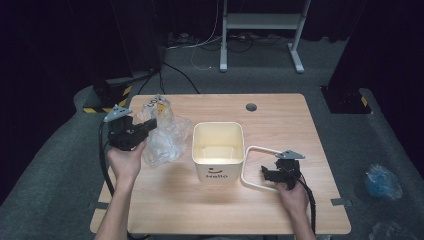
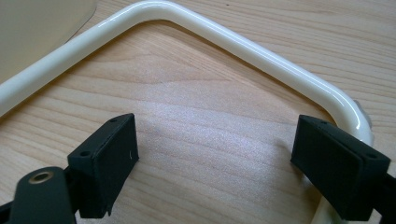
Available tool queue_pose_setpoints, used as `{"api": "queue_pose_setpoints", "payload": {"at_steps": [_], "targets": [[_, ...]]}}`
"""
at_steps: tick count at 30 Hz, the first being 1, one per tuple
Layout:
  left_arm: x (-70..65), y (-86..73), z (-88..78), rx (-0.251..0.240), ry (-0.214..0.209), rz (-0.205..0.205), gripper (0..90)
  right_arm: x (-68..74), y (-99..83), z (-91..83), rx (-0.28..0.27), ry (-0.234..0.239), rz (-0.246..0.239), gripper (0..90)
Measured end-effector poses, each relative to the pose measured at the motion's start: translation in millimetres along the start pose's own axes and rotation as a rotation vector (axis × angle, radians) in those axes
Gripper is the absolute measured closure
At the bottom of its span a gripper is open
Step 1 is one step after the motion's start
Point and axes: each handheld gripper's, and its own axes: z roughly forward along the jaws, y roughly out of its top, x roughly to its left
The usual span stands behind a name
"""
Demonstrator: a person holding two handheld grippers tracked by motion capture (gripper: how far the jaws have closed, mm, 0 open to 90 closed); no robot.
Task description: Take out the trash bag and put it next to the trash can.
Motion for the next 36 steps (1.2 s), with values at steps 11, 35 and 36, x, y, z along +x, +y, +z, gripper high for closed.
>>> {"api": "queue_pose_setpoints", "payload": {"at_steps": [11, 35, 36], "targets": [[-1.5, -3.0, 14.6, 0.022, 0.018, 0.008, 89.7, -0.1, 0.0, 0.0, -0.001, 0.000, -0.001, 14.2], [23.2, -34.0, 54.9, 0.060, 0.080, -0.088, 89.5, 0.0, 0.0, 0.0, 0.000, 0.000, 0.000, 14.2], [25.3, -36.1, 56.5, 0.062, 0.084, -0.104, 89.5, 0.0, 0.0, 0.0, 0.000, 0.000, 0.000, 14.2]]}}
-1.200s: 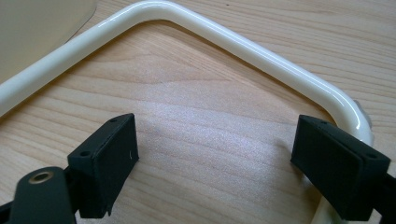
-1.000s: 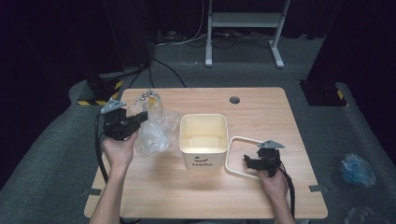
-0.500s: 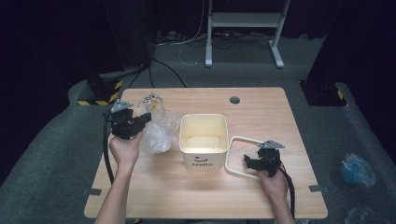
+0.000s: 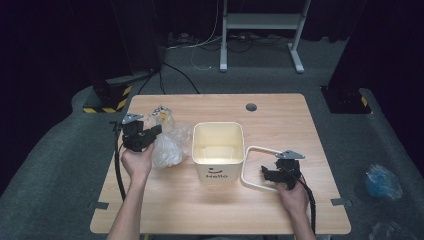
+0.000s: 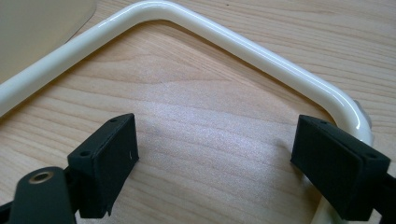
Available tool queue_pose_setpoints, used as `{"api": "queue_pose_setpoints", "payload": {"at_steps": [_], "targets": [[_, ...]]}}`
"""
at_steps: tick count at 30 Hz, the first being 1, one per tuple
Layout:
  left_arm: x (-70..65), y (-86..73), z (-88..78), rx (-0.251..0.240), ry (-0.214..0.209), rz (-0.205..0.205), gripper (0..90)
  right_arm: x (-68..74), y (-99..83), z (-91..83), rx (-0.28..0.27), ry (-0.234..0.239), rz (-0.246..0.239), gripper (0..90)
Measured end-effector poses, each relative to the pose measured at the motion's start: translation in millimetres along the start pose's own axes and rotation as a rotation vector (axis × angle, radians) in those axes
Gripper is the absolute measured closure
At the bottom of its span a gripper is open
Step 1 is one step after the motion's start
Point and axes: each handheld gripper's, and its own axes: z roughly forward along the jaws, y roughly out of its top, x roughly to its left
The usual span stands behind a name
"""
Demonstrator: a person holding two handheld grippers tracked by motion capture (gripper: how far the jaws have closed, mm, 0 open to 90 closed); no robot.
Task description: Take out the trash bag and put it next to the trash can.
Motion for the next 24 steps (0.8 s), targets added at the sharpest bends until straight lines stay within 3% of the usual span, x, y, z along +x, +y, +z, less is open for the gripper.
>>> {"api": "queue_pose_setpoints", "payload": {"at_steps": [12, 16, 24], "targets": [[16.5, -17.0, 13.0, 0.033, 0.021, -0.051, 86.9, 0.0, 0.0, 0.0, 0.000, 0.000, 0.000, 14.2], [17.1, -18.2, 12.9, 0.044, 0.031, -0.022, 81.7, 0.0, 0.0, 0.0, 0.000, 0.000, 0.000, 14.2], [12.2, -18.4, 5.3, 0.038, 0.051, 0.000, 52.4, 0.0, 0.0, 0.0, 0.000, 0.000, 0.000, 14.2]]}}
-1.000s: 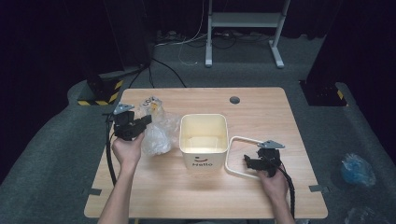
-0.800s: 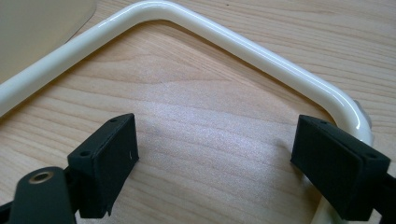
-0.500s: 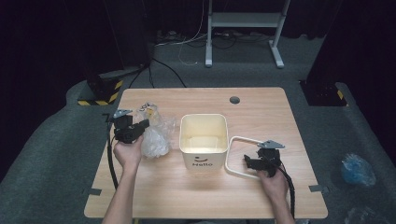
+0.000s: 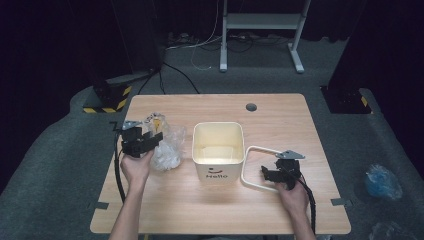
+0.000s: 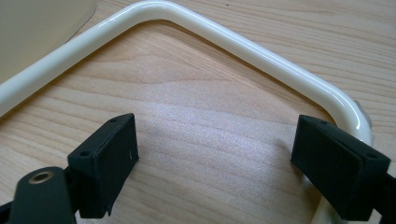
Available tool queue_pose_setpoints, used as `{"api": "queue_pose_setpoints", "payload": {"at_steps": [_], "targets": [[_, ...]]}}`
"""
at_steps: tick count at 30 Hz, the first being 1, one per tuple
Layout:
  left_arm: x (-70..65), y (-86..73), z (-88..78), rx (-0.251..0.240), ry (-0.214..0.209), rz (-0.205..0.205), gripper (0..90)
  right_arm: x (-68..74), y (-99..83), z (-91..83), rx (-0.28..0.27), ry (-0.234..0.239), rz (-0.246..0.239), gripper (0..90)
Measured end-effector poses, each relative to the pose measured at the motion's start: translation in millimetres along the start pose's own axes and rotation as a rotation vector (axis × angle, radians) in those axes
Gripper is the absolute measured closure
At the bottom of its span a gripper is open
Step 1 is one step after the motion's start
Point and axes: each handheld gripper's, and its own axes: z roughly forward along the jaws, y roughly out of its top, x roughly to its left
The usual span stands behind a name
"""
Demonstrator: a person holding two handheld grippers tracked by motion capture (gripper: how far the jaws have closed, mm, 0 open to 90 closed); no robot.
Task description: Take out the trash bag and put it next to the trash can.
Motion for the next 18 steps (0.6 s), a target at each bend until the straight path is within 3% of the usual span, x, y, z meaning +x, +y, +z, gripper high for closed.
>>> {"api": "queue_pose_setpoints", "payload": {"at_steps": [8, 18], "targets": [[-1.6, -0.3, -5.7, 0.006, -0.006, -0.008, 35.0, 0.1, 0.0, 0.0, 0.001, 0.000, 0.001, 14.2], [-7.1, -3.0, -17.6, 0.008, 0.015, 0.027, 24.8, 0.1, 0.0, 0.0, 0.000, 0.000, 0.001, 14.2]]}}
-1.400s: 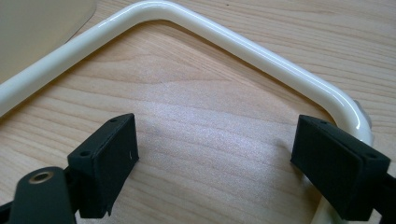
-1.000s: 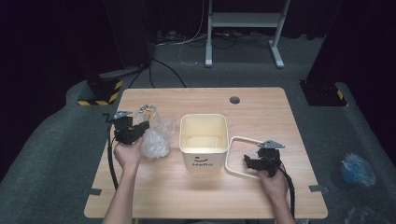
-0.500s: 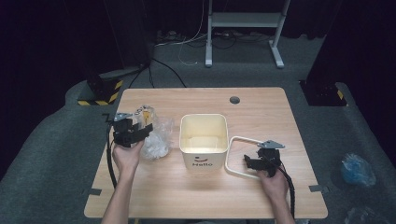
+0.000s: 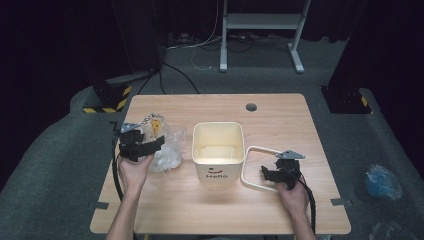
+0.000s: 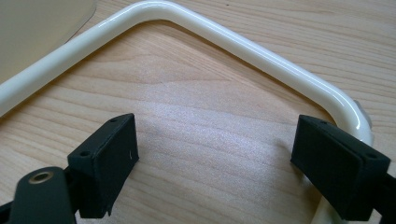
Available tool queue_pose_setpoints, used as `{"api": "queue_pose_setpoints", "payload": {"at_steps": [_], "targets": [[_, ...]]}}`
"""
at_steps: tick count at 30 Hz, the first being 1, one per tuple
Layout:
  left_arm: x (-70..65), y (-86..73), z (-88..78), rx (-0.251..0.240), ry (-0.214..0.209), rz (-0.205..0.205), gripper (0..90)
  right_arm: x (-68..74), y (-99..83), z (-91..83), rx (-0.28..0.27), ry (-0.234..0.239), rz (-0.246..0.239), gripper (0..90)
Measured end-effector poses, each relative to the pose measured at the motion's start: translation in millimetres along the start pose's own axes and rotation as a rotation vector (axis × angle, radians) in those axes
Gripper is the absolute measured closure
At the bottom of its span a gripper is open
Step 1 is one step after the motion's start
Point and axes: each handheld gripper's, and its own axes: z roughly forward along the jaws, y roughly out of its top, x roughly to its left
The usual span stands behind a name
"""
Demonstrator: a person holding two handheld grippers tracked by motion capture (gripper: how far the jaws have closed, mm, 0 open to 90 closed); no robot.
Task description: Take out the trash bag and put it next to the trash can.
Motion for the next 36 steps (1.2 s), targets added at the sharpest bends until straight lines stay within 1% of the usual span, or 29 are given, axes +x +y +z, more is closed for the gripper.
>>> {"api": "queue_pose_setpoints", "payload": {"at_steps": [5, 9, 14, 16, 17, 19, 20, 21, 25, 27, 29, 31, 32, 33, 34, 35, 36], "targets": [[1.1, -6.2, -5.4, -0.003, -0.008, -0.003, 23.6, -0.1, 0.0, 0.0, 0.000, 0.000, -0.001, 14.2], [3.0, -12.2, -8.9, -0.005, -0.014, -0.015, 22.1, -0.1, 0.0, 0.0, 0.000, 0.000, -0.001, 14.2], [3.0, -19.5, -14.3, -0.014, -0.027, -0.013, 20.1, 0.0, 0.0, 0.0, 0.000, 0.000, 0.000, 14.2], [3.0, -21.3, -14.8, -0.014, -0.034, -0.016, 19.5, -0.1, 0.0, 0.0, 0.000, 0.000, -0.001, 14.2], [2.7, -24.8, -16.1, -0.017, -0.039, -0.020, 19.0, 0.0, 0.0, 0.0, 0.000, 0.000, 0.000, 14.2], [2.7, -27.2, -17.2, -0.020, -0.038, -0.016, 18.7, -0.1, 0.0, 0.0, 0.000, 0.000, -0.001, 14.2], [1.4, -30.8, -18.2, -0.026, -0.042, -0.022, 17.7, -0.1, 0.0, 0.0, 0.000, 0.000, -0.001, 14.2], [1.4, -30.8, -18.2, -0.026, -0.042, -0.022, 17.2, -0.1, 0.0, 0.0, 0.000, 0.000, -0.001, 14.2], [0.1, -40.7, -20.9, -0.032, -0.055, -0.017, 15.5, -0.1, 0.0, 0.0, 0.000, 0.000, -0.001, 14.2], [0.2, -42.2, -21.1, -0.033, -0.060, -0.021, 15.0, -0.1, 0.0, 0.0, 0.000, 0.000, -0.001, 14.2], [-0.3, -46.8, -20.9, -0.027, -0.066, -0.026, 15.0, -0.1, 0.0, 0.0, 0.000, 0.000, -0.001, 14.2], [-0.6, -48.5, -20.8, -0.026, -0.069, -0.023, 14.5, -0.1, 0.0, 0.0, 0.000, 0.000, -0.001, 14.2], [-1.1, -50.2, -20.6, -0.029, -0.077, -0.022, 14.5, -0.1, 0.0, 0.0, 0.000, 0.000, -0.001, 14.2], [-1.9, -53.3, -20.3, -0.031, -0.095, -0.018, 12.7, -0.1, 0.0, 0.0, -0.001, 0.000, -0.001, 14.2], [-1.9, -53.3, -20.3, -0.031, -0.095, -0.018, 11.7, -0.1, 0.0, 0.0, -0.001, 0.000, -0.001, 14.2], [-3.7, -56.9, -19.4, -0.027, -0.116, -0.022, 10.6, -0.1, 0.0, 0.0, -0.001, 0.000, -0.001, 14.2], [-3.7, -56.9, -19.4, -0.027, -0.116, -0.022, 10.0, -0.1, 0.0, 0.0, -0.001, 0.000, -0.001, 14.2]]}}
